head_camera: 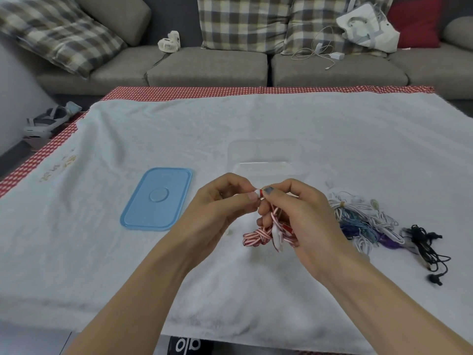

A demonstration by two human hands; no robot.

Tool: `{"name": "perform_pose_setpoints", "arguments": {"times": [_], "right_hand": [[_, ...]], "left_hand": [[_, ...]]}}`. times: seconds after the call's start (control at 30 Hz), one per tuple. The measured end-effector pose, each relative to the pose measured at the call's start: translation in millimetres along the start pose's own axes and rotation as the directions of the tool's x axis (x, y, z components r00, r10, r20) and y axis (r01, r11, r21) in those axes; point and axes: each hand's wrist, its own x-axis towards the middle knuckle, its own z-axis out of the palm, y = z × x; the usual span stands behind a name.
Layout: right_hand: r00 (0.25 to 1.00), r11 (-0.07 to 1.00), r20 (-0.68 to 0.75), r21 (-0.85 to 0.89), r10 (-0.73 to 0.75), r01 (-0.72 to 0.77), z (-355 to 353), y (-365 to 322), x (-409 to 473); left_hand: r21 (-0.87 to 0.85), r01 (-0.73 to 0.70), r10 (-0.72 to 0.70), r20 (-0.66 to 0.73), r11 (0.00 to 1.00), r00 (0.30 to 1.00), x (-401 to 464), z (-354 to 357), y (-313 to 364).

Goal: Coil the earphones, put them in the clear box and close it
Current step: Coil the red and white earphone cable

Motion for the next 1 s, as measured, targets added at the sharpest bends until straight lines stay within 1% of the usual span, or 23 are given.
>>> {"name": "perform_pose_setpoints", "arguments": {"times": [0.1, 0.17, 0.23, 0.4, 0.53, 0.7, 0.83, 1.0], "right_hand": [[0.999, 0.997, -0.015, 0.059, 0.041, -0.041, 3.0, 0.1, -1.7], [0.998, 0.993, -0.012, 0.097, 0.065, -0.064, 4.7, -0.1, -2.9], [0.997, 0.988, -0.008, 0.133, 0.074, -0.072, 5.8, 0.0, -4.2], [0.998, 0.984, 0.011, 0.164, 0.068, -0.069, 5.1, 0.0, -5.9], [0.996, 0.980, 0.064, 0.184, 0.061, -0.072, 3.1, -2.7, -6.7], [0.991, 0.968, 0.119, 0.237, 0.058, -0.085, 5.8, -5.8, -9.1], [0.984, 0.954, 0.164, 0.274, 0.075, -0.118, 4.8, -8.5, -9.7], [0.973, 0.931, 0.188, 0.312, 0.136, -0.191, 5.5, -10.4, -10.9]], "left_hand": [[0.114, -0.078, 0.083, -0.044, 0.990, 0.996, -0.7, 1.9, -2.6], [0.232, -0.147, 0.167, -0.070, 0.962, 0.983, -2.0, 4.1, -2.9], [0.308, -0.197, 0.233, -0.083, 0.931, 0.969, -3.7, 6.7, -2.4], [0.372, -0.235, 0.278, -0.065, 0.898, 0.958, -5.9, 8.6, -2.9], [0.332, -0.243, 0.274, -0.047, 0.911, 0.961, -9.5, 8.4, -1.8], [0.296, -0.284, 0.317, -0.069, 0.912, 0.946, -13.4, 14.1, 1.1], [0.261, -0.280, 0.310, -0.078, 0.924, 0.948, -14.4, 17.3, 2.4], [0.301, -0.280, 0.319, -0.090, 0.912, 0.943, -15.5, 17.7, 0.2]]}}
